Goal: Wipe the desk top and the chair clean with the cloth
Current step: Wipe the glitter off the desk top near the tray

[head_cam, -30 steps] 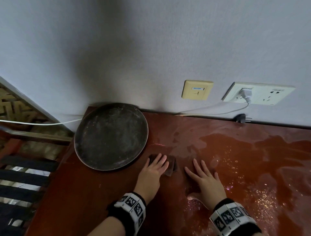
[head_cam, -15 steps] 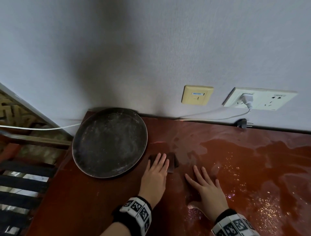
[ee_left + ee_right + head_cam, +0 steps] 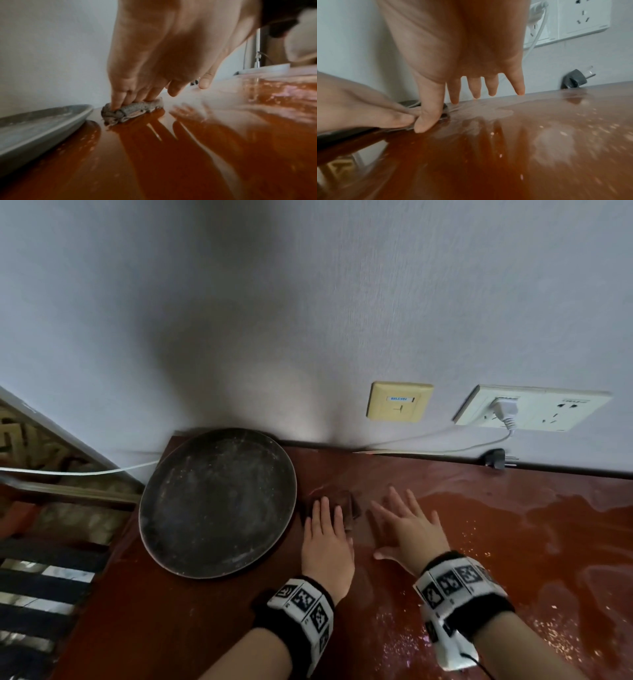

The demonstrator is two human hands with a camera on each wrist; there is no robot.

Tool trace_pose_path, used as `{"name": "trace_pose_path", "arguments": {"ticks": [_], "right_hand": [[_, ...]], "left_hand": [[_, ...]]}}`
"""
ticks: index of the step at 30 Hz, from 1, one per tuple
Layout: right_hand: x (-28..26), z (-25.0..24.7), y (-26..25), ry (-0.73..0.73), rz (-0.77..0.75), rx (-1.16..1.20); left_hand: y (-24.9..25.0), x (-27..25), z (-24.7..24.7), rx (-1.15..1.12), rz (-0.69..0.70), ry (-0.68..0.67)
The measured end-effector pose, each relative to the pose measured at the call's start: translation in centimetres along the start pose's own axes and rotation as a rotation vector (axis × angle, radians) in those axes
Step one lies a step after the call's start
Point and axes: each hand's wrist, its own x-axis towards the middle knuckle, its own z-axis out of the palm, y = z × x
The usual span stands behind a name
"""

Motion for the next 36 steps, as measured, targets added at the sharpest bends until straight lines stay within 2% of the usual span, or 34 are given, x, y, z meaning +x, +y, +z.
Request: {"name": "trace_pose_path", "arguments": {"ticks": [3, 6, 9, 15, 21, 26, 28, 31, 34, 36], "right_hand": [[1.7, 0.3, 0.1, -0.050, 0.023, 0.013], [1.7, 0.9, 0.4, -0.061, 0.021, 0.031], [1.9, 0.9, 0.7, -0.056, 0.005, 0.008], [2.2, 0.8, 0.8, -0.058, -0.009, -0.007], [2.2, 0.8, 0.8, -0.057, -0.011, -0.023], [2.2, 0.8, 0.8, -0.060, -0.019, -0.021], [2.2, 0.7, 0.9, -0.064, -0.020, -0.023], [2.2, 0.8, 0.9, -0.055, -0.017, -0.013], [2.2, 0.8, 0.9, -0.055, -0.019, -0.023], [2.2, 0.9, 0.9, -0.052, -0.018, -0.021]], "left_hand": [[-1.0, 2.3, -1.1, -0.004, -0.022, -0.166], [-0.8, 5.1, -2.1, 0.007, -0.090, -0.171], [0.3, 5.5, -2.4, 0.042, -0.155, -0.200], [1.3, 1.8, -1.2, 0.034, -0.068, -0.253], [1.6, 7.9, -4.0, -0.102, -0.173, -0.306], [0.4, 11.7, -5.3, -0.064, -0.151, -0.308], [0.1, 11.5, -5.0, -0.046, -0.120, -0.281], [0.0, 8.4, -3.5, -0.034, -0.074, -0.220], [0.0, 4.7, -2.3, -0.006, -0.049, -0.250], [-0.1, 4.6, -2.3, -0.006, -0.054, -0.267]]}}
